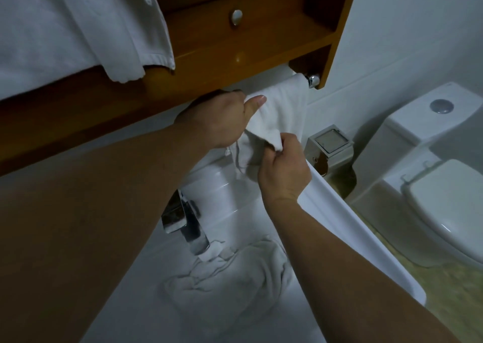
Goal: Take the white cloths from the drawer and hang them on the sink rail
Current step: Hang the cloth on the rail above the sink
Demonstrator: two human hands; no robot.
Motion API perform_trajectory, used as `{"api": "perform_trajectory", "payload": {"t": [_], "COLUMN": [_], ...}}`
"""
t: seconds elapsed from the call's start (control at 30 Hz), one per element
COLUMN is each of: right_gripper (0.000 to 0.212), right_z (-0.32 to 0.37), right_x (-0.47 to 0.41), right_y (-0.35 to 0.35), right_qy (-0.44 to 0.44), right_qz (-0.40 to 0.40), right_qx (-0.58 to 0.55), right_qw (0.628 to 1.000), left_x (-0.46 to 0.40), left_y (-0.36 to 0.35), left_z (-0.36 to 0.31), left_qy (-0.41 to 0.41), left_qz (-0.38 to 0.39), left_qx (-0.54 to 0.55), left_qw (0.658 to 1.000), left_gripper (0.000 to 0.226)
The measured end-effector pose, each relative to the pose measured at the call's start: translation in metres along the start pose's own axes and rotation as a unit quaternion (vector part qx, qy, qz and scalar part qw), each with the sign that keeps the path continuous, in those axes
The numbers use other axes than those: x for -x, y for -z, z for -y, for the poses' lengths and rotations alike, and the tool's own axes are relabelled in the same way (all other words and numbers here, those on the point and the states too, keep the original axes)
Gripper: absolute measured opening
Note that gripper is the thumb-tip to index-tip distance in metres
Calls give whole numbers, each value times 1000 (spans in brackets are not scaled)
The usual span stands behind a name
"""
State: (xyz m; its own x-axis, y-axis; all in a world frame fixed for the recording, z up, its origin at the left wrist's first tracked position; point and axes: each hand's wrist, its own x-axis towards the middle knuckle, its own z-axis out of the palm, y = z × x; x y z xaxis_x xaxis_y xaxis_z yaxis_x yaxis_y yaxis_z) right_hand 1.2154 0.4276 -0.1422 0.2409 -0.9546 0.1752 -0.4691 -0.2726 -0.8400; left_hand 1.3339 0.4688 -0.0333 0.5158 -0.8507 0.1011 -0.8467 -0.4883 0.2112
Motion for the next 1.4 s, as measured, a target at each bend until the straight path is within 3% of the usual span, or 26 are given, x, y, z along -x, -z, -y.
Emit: {"api": "perform_trajectory", "payload": {"t": [0.13, 0.3, 0.5, 0.7, 0.77, 0.8, 0.87, 0.93, 1.0, 1.1, 1.17, 1.23, 1.3, 1.4], "right_gripper": [19, 20, 14, 42, 52, 58, 62, 52, 43, 25, 26, 33, 26, 19], "right_z": [-22, -46, -34, -6, 3, 5, 5, 12, 21, 34, 36, 34, 28, 16], "right_x": [12, 43, 63, 69, 59, 50, 35, 35, 43, 44, 39, 38, 42, 49], "right_y": [0, -1, 0, -1, -5, -9, -12, -7, -6, -3, -4, -6, -7, -5], "right_qy": [-14, -138, -212, -99, -134, -211, -412, -494, -440, -260, -159, -108, -55, 26], "right_qz": [3, -2, 18, 39, 29, 17, -1, 30, 66, 61, 76, 79, 66, 42], "right_qx": [30, 40, 16, -5, -31, -49, -167, -285, -303, -222, -137, -58, -2, 15], "right_qw": [999, 990, 977, 994, 990, 976, 896, 821, 843, 938, 975, 989, 996, 999], "left_x": [1, 1, 0, -1, -2, -2, -2, -1, -1, -1, -1, -1, -1, 0], "left_y": [2, 3, 3, 1, 1, 1, 2, 2, 2, 1, 1, 2, 2, 4], "left_z": [0, -1, 1, 2, 2, 1, 1, 0, 0, 1, 0, -1, -1, -2], "left_qy": [-3, 13, 14, 20, 17, 13, 13, 21, 27, 22, 24, 24, 28, 24], "left_qz": [1, 28, 29, 31, 27, 25, 26, 36, 39, 25, 22, 28, 33, 36], "left_qx": [2, 12, 28, 24, 18, 13, 8, 18, 27, 9, 1, -3, 4, -6], "left_qw": [1000, 999, 999, 999, 999, 1000, 1000, 999, 999, 999, 999, 999, 999, 999], "left_gripper": [59, 61, 63, 62, 62, 62, 62, 63, 61, 58, 57, 58, 58, 59]}}
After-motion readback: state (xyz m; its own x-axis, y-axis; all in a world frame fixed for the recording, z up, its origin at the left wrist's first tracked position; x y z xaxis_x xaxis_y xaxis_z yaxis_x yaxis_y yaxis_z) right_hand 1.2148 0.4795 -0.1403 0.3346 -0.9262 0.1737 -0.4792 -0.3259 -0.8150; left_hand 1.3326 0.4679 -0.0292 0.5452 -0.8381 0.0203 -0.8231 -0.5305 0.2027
